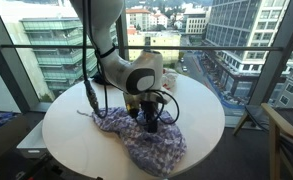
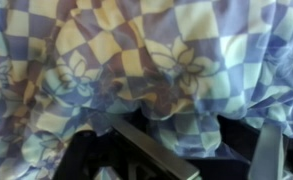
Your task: Use the blue cloth to cover the flashlight
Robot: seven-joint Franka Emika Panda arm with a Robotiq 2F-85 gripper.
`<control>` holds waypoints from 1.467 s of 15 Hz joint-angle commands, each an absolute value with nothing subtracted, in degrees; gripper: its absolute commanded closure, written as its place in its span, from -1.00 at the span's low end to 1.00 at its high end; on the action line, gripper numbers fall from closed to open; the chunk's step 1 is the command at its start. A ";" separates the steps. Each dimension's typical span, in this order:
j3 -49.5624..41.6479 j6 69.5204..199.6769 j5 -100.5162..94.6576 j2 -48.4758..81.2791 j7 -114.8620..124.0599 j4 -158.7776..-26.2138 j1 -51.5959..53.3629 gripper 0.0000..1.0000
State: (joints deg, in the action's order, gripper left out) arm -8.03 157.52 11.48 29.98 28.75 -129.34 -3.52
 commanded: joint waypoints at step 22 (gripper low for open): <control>-16.91 147.34 -15.24 7.08 44.51 -138.52 11.07 0.85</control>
State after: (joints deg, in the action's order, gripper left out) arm -16.82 150.03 -8.96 15.51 40.52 -134.55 10.55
